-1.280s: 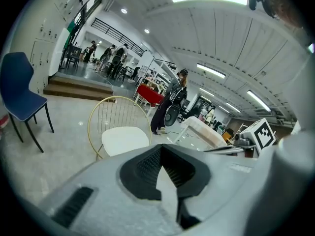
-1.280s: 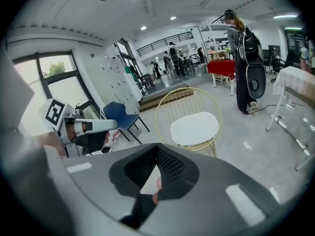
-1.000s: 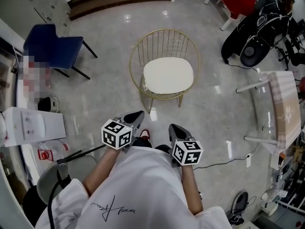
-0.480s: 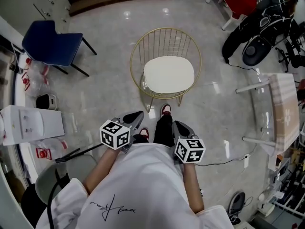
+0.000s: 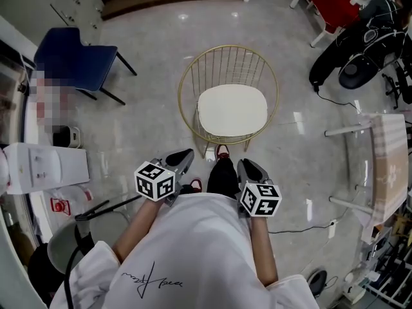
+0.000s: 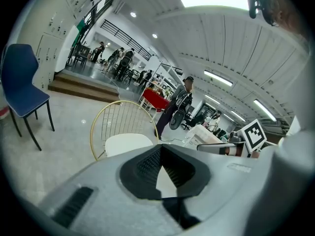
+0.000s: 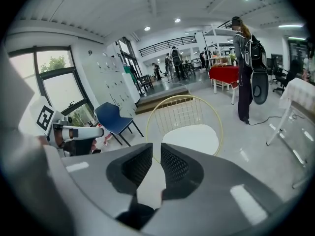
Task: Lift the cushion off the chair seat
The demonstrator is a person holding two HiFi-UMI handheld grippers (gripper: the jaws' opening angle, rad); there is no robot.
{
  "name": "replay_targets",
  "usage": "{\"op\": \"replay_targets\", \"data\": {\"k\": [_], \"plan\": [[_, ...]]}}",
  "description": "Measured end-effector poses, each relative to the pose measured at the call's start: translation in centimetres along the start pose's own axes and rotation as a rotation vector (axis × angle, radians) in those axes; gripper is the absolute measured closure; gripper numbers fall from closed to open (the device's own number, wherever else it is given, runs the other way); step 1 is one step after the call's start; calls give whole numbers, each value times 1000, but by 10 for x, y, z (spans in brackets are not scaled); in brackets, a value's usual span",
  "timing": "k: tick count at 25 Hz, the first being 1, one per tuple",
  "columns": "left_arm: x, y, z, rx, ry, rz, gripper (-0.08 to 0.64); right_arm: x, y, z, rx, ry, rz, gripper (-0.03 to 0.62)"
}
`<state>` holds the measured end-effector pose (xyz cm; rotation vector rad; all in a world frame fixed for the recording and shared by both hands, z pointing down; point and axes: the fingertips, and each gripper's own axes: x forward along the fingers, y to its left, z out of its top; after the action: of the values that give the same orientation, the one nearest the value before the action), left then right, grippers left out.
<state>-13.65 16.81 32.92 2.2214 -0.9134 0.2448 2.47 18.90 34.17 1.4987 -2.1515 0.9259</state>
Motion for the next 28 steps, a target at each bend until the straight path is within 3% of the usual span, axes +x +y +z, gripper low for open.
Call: {"op": "replay_targets", "data": {"k": [4, 10, 19, 23, 28], "plan": [[25, 6, 14, -9, 2, 17, 555, 18, -22, 17, -4, 21, 7, 525], [71, 4, 36, 63, 44, 41, 555, 42, -60, 52, -2, 30, 25, 517], [130, 10, 74, 29, 32, 77, 555, 79, -113, 101, -6, 36, 69, 514], [155, 13, 89, 0, 9, 100, 555, 87, -149, 133, -17, -37, 32, 525], [182, 23, 106, -31, -20, 155, 555, 105, -188, 149, 32, -24, 50, 517]]}}
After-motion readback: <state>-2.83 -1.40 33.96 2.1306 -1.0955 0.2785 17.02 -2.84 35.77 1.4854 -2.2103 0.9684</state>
